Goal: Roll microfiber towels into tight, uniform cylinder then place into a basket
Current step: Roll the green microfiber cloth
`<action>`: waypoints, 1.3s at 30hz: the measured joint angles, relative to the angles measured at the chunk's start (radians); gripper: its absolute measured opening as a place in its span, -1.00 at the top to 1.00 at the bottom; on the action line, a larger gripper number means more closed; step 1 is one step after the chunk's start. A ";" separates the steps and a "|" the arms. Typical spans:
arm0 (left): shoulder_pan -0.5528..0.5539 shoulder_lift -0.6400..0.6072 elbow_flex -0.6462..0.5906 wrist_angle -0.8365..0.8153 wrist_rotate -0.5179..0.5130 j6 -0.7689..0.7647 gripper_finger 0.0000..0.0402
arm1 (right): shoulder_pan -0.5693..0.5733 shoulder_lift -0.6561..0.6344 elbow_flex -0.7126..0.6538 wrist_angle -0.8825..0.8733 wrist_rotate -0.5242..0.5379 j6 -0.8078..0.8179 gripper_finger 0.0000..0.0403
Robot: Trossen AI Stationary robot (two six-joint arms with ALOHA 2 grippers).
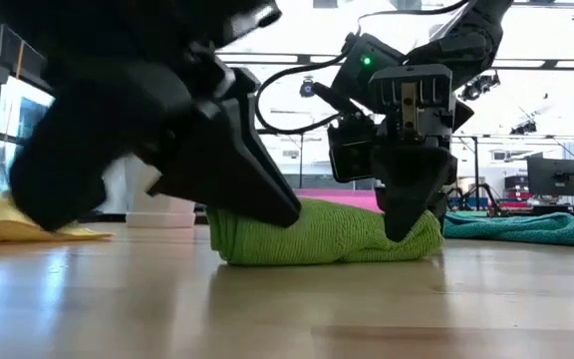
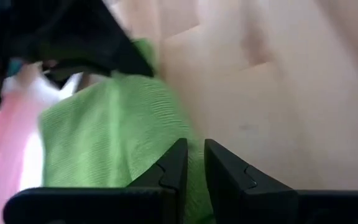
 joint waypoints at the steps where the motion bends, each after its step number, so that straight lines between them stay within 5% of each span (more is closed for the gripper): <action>1: 0.004 0.003 0.000 -0.001 -0.018 0.000 0.77 | 0.002 0.000 0.000 0.000 0.000 -0.001 0.96; 5: 0.029 0.003 0.000 -0.001 -0.046 0.000 0.77 | 0.003 0.000 0.000 0.000 0.000 -0.001 0.96; 17: 0.129 0.023 0.005 -0.045 0.200 -0.117 0.77 | 0.012 -0.001 0.000 0.002 -0.002 -0.155 0.91; 31: 0.117 0.027 0.006 -0.065 0.354 -0.534 0.77 | 0.038 -0.002 0.000 0.024 -0.088 -0.621 0.11; 39: 0.069 0.027 0.005 -0.060 0.366 -0.745 0.77 | 0.037 -0.124 -0.001 -0.003 -0.008 -0.835 0.03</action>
